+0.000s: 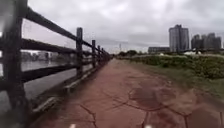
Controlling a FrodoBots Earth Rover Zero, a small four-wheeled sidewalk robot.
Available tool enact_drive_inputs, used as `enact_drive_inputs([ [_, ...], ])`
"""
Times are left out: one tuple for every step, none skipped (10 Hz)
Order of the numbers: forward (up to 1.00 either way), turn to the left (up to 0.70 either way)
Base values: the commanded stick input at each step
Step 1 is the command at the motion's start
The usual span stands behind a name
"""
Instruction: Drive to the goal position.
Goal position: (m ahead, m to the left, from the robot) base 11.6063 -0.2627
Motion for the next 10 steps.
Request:
enact_drive_inputs([
  [0.85, 0.01],
  [0.85, 0.01],
  [0.85, 0.01],
  [0.85, 0.01],
  [0.85, 0.01],
  [0.85, 0.01],
  [0.85, 0.01],
  [0.85, 0.01],
  [0.85, 0.01],
  [0.85, 0.01],
])
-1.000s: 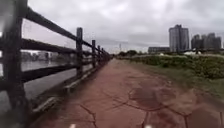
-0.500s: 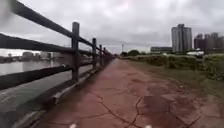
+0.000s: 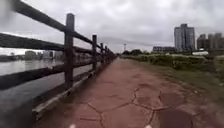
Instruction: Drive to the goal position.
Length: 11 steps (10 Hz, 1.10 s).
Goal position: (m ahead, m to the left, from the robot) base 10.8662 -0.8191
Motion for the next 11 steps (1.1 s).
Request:
enact_drive_inputs([
  [0.85, 0.01],
  [0.85, 0.01],
  [0.85, -0.08],
  [0.85, -0.3],
  [0.85, -0.33],
  [0.85, -0.33],
  [0.85, -0.33],
  [0.85, -0.33],
  [0.85, -0.33],
  [0.85, -0.33],
  [0.85, -0.31],
])
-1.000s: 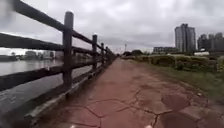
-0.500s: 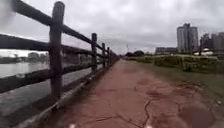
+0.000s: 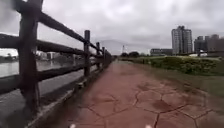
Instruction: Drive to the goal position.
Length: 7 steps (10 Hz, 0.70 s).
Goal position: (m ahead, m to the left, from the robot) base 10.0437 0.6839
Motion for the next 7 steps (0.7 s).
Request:
enact_drive_inputs([
  [0.85, -0.23],
  [0.85, -0.13],
  [0.85, -0.03],
  [0.85, 0.01],
  [0.85, 0.01],
  [0.85, 0.01],
  [0.85, 0.01],
])
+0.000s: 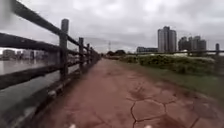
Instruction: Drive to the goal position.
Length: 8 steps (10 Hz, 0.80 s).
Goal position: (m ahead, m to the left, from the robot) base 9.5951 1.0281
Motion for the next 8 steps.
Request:
enact_drive_inputs([
  [0.85, 0.01],
  [0.85, 0.01],
  [0.85, 0.01],
  [0.85, 0.01],
  [0.85, 0.01],
  [0.85, 0.01],
  [0.85, 0.01],
  [0.85, 0.01],
])
